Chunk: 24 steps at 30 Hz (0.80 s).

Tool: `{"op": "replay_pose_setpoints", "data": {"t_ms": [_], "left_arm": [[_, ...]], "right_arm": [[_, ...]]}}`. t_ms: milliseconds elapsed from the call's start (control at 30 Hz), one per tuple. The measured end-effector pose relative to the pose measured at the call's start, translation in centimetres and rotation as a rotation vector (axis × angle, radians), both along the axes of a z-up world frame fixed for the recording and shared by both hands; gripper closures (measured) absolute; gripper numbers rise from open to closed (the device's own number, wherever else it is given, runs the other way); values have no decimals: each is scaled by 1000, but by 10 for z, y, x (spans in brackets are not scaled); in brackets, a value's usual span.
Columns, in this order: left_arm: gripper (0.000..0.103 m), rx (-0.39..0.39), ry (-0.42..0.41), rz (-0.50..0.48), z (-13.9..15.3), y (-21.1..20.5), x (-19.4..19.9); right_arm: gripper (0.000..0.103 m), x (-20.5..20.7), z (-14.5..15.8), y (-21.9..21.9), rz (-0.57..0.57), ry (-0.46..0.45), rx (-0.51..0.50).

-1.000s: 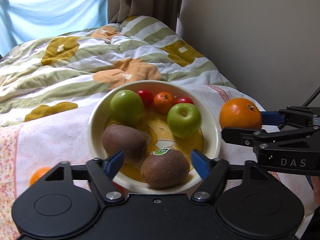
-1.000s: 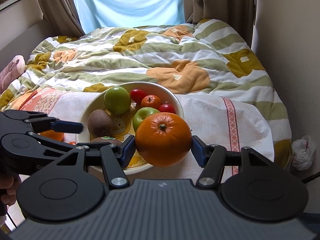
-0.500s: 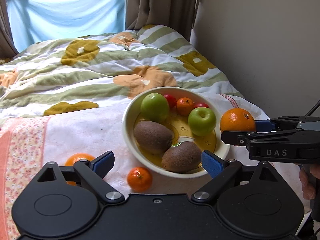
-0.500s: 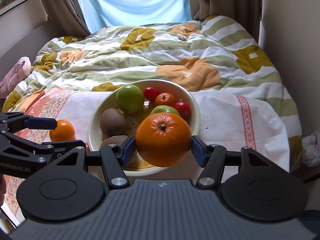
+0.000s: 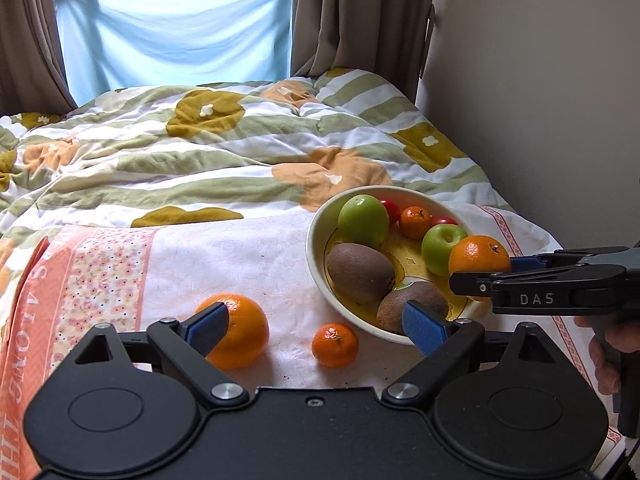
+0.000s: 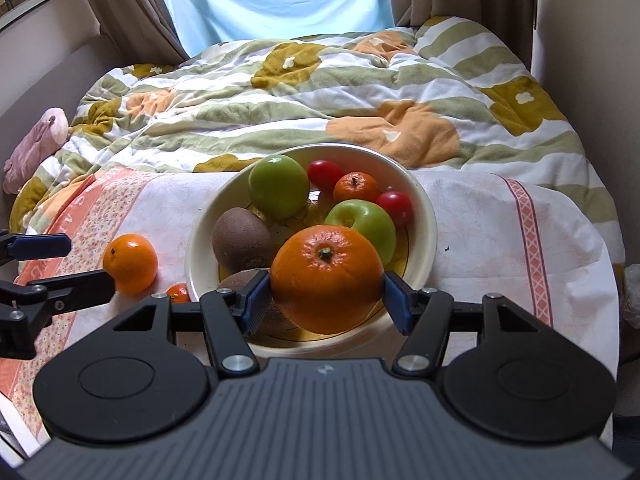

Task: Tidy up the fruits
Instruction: 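Withdraw both tools from the bowl toward the last orange and mandarin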

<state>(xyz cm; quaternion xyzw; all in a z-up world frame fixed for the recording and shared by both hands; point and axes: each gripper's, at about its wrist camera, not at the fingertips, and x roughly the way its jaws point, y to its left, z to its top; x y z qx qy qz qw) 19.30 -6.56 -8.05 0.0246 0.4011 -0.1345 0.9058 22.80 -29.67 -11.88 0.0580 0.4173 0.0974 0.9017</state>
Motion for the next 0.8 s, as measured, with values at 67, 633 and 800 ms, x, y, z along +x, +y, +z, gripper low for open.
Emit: {"op": "replay_pose_setpoints", "data": {"t_ms": [67, 633, 800], "left_arm": [[7, 1, 1, 0, 0, 1, -1], [7, -16, -83, -17, 26, 6, -30], [7, -32, -132, -29, 44, 15, -47]], "right_arm": [[21, 0, -1, -1, -11, -8, 12], [0, -33, 34, 0, -85, -76, 1], [0, -53, 55, 7, -111, -116, -5]]}}
